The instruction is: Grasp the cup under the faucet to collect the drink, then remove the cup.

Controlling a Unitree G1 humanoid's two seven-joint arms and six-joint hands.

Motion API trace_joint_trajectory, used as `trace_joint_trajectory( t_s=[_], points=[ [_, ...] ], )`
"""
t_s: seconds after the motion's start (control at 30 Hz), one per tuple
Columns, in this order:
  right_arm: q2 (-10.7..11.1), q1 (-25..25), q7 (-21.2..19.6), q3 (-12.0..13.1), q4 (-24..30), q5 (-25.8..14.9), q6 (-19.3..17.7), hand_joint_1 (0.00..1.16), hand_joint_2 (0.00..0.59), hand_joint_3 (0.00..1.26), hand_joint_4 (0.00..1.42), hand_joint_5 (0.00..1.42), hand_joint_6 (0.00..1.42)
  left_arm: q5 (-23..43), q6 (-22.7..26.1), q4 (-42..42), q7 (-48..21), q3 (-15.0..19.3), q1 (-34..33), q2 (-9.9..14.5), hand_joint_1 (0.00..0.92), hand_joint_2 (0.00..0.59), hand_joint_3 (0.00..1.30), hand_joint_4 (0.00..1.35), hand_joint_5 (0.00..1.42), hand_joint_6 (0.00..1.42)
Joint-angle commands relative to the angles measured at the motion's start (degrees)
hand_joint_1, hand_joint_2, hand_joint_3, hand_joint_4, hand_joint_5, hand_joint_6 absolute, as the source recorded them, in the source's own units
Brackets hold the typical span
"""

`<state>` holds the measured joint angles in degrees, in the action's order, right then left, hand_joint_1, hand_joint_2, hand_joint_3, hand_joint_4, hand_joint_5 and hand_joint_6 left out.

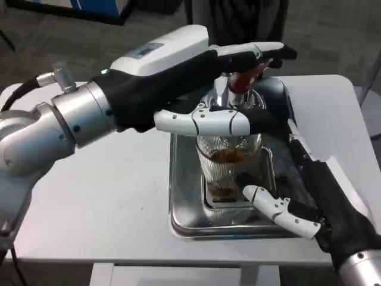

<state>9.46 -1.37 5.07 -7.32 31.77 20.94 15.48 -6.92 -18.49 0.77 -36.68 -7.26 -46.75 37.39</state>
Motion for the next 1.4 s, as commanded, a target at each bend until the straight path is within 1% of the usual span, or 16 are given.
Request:
trace_joint_trajectory(
  t_s=[0.03,1.0,1.4],
  points=[
    [-0.6,-0.6,-0.4,-0.5,-0.6,0.1,-0.4,0.57,0.272,0.00,0.00,0.00,0.08,-1.3,0.4,-1.9,-2.0,-0.6,2.4,1.5,0.000,0.153,0.14,0.13,0.23,0.16],
    [-2.0,-3.6,-0.6,-0.9,-3.8,0.0,-0.2,0.56,0.279,0.00,0.00,0.00,0.08,-1.3,-2.2,-5.9,-2.0,-0.6,1.4,1.5,0.000,0.148,0.14,0.13,0.22,0.16],
    [-2.5,-4.6,-0.8,-1.5,-4.9,0.4,0.0,0.56,0.281,0.00,0.00,0.00,0.08,-1.2,-2.8,-6.6,-2.0,-0.4,1.4,1.7,0.000,0.148,0.14,0.13,0.22,0.16]
  ],
)
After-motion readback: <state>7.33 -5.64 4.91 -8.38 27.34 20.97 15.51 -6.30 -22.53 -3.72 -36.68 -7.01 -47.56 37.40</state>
